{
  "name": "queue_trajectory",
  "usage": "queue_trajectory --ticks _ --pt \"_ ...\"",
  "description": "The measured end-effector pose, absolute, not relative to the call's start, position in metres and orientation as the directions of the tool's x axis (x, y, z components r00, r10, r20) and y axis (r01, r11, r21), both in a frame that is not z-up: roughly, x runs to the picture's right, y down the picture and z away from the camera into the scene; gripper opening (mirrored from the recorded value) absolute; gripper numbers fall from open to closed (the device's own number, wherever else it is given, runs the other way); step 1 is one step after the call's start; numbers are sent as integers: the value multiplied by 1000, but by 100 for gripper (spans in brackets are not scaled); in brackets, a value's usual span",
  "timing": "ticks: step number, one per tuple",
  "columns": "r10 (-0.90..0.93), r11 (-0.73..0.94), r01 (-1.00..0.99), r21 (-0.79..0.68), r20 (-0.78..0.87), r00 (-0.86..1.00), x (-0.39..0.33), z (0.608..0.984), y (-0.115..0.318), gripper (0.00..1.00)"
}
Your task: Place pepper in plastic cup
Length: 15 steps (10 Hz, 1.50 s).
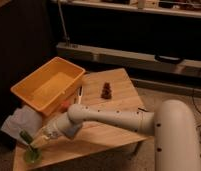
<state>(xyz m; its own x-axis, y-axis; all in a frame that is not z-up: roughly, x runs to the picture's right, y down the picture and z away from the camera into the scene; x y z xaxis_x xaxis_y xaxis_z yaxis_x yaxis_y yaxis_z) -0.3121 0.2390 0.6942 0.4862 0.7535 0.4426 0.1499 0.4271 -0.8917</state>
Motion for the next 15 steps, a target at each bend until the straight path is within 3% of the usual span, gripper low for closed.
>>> queue_trajectory --ticks 11,15 --pt "717 469 204 -859 506 480 -317 665 242 3" --pt "722 452 183 -873 478 500 -326 667 244 42"
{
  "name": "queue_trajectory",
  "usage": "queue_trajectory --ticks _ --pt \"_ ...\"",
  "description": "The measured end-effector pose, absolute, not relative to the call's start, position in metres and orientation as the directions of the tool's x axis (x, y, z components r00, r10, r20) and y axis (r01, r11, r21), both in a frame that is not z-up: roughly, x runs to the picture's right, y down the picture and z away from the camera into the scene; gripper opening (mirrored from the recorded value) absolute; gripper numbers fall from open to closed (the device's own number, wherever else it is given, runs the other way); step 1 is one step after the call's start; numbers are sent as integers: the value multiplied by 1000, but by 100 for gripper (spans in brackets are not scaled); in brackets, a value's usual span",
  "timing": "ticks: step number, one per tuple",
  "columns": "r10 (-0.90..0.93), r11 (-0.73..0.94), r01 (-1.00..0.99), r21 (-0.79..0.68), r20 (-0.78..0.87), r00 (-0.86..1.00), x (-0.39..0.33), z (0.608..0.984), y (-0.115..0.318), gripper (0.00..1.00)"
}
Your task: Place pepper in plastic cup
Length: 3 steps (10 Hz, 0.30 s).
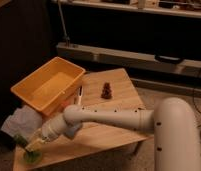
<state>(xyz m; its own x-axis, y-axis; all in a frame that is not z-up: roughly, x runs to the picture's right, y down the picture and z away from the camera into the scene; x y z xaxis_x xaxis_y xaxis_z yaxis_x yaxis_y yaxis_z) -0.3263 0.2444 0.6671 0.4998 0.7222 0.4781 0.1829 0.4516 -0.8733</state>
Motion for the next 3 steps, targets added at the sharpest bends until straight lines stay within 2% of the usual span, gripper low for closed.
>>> queue_trajectory --ticks 3 --pt "733 442 155 -884 455 505 -327 672 245 70"
